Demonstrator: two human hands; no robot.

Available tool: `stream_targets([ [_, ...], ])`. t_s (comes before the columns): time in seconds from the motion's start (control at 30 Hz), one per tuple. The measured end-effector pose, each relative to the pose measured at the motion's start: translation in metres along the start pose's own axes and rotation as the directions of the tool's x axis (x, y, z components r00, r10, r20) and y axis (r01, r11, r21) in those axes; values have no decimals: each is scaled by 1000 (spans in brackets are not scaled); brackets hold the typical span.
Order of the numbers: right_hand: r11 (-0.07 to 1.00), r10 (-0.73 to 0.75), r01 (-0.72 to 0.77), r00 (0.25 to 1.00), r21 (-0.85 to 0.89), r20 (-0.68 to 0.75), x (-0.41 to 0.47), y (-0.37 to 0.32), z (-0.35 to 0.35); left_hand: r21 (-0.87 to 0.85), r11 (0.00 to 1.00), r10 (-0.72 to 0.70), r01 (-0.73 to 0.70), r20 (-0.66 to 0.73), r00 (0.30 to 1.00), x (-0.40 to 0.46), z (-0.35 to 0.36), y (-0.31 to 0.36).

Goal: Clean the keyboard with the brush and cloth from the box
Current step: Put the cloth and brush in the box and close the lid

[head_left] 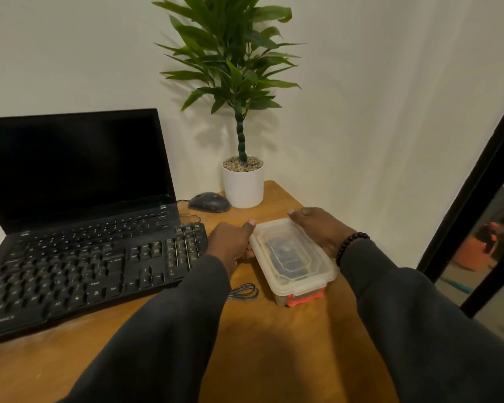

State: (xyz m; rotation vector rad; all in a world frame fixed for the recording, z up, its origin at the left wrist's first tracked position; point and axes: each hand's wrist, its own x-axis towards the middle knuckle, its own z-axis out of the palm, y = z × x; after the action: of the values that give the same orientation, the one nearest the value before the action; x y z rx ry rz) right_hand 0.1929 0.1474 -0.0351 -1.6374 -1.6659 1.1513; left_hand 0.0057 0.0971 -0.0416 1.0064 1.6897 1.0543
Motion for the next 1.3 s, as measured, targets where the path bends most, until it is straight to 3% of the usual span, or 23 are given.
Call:
stream_targets([
  [0.1, 996, 88, -88, 995, 5, -42, -22, -1, -15, -32, 999, -11, 12, 9, 1000, -20, -1, -5],
  [0.2, 985, 90, -101, 992, -137, -84, -68, 2, -30, -78, 992, -85, 95, 118, 989, -65, -5, -15],
  [0.27, 981, 116, -109, 992, -163, 37, -99, 8, -34, -112, 984, -114, 141, 223, 968, -95, -5, -23],
  [0.33, 988, 148, -138, 973, -70, 176, -127, 12, -32, -169, 975, -91, 144, 289, 953, -119, -4, -30],
  [0.4, 987, 145, -156, 964, 33, 222, -141, 17, -27, -249, 957, -69, 148, 299, 952, -130, 1, -34],
  [0.67, 943, 185, -187, 982, 274, 32, -145, 23, -1, -347, 931, -36, 117, 230, 972, -132, 16, -39],
  [1.0, 956, 248, -222, 961, 193, -119, -156, 16, 6, -230, 961, -89, 153, 269, 959, -133, 9, -39],
  [1.1, 953, 253, -206, 944, 220, -213, -166, 23, 16, -300, 944, -68, 137, 230, 971, -144, 6, -45],
  [1.17, 943, 263, -191, 930, 273, -256, -170, 27, 22, -198, 980, 29, -11, 91, 995, -148, 5, -47],
  [1.2, 924, 284, -190, 922, 332, -264, -171, 26, 24, -12, 985, 170, -170, -22, 985, -147, 5, -47],
  [1.23, 896, 314, -194, 913, 399, -261, -171, 25, 26, 223, 916, 360, -333, -90, 929, -144, 3, -47],
  [1.3, 841, 369, -214, 899, 498, -237, -174, 22, 30, 517, 652, 644, -554, 8, 765, -136, 0, -41],
])
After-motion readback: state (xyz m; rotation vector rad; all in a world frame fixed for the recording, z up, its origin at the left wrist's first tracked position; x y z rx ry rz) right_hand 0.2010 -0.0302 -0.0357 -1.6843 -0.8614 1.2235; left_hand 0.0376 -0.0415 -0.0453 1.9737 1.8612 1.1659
